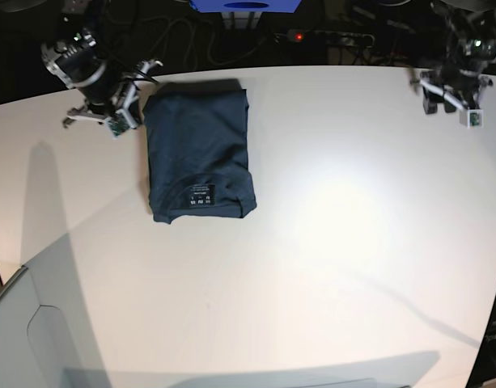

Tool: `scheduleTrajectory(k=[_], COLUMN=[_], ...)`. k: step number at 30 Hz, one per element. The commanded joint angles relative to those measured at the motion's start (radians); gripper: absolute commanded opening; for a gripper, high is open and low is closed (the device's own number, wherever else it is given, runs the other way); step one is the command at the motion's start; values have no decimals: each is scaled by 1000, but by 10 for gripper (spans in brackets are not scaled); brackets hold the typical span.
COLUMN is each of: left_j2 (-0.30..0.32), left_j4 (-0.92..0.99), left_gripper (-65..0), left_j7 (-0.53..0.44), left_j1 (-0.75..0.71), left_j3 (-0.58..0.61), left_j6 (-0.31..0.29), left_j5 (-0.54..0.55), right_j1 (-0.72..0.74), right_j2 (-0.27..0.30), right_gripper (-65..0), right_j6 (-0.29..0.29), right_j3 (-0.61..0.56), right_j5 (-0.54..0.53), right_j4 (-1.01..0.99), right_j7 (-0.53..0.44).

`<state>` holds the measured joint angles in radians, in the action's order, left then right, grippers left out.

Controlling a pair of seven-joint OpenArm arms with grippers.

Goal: Fold the T-shirt properly

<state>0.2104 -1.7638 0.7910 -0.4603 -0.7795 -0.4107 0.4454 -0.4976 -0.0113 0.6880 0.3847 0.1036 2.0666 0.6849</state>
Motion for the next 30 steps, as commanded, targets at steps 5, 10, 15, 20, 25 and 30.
scheduleTrajectory(k=[5,10,15,20,25,30], left_j2=[-9,-81,-174,-219,-173,-96], left_j4=[-44,-118,-135,-12,284,606], left_gripper=[-577,-650,-650,-650,-650,-650], left_j7=[-9,-9,-9,-23,-275,-519], left_j1=[-117,-206,-312,-334,-298,-225], left_j3=[-102,-191,-206,-174,30,260], left_j6=[0,6,8,9,9,9], left_j5=[152,161,161,51,-133,-239], right_j1=[-111,-220,-309,-280,-161,-62], right_j2=[-26,-51,-54,-52,-17,18], right_gripper=[-650,-650,-650,-650,-650,-650], right_j6=[10,10,10,10,10,10], right_j3=[73,121,118,101,102,79], right_j5=[-35,-55,-57,-57,-55,-52], right_j4=[7,1,-56,-248,-530,-792], right_j7=[-12,-12,-11,-14,-15,-133])
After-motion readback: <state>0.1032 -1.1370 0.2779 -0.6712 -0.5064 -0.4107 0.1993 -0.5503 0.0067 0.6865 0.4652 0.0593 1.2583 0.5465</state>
